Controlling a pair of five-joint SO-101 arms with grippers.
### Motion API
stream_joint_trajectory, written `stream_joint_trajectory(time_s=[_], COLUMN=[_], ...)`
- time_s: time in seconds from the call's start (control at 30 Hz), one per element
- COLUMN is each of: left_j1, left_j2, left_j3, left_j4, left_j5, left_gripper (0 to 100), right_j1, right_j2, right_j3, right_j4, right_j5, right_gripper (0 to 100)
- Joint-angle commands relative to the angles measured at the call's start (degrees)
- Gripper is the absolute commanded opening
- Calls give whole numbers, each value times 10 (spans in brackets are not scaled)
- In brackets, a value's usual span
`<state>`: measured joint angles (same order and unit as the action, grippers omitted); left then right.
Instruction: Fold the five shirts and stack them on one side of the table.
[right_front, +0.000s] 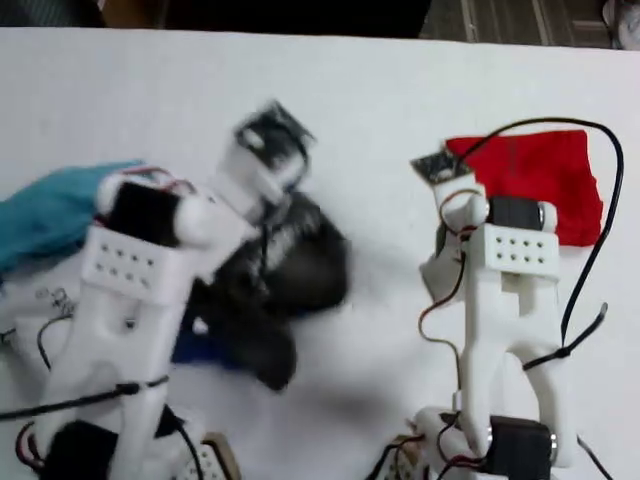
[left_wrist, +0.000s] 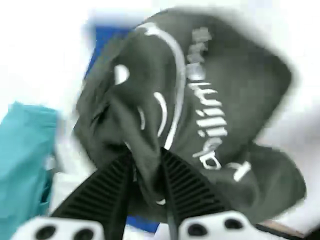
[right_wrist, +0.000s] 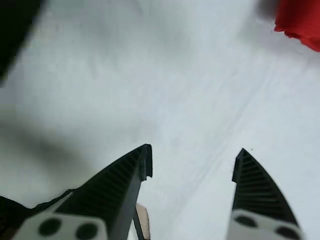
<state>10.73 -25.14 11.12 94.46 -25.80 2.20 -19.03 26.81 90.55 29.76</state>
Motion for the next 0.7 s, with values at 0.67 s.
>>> stream_joint_trajectory(time_s=[0.67], left_j1=[-391], left_j2=[-31], left_j3=[210], left_j4=[-70], left_j5=[-151], left_gripper=[286], right_j1=[-408], right_j2=[27], right_j3=[-232], right_j4=[31], right_j5=[-37], right_gripper=[396])
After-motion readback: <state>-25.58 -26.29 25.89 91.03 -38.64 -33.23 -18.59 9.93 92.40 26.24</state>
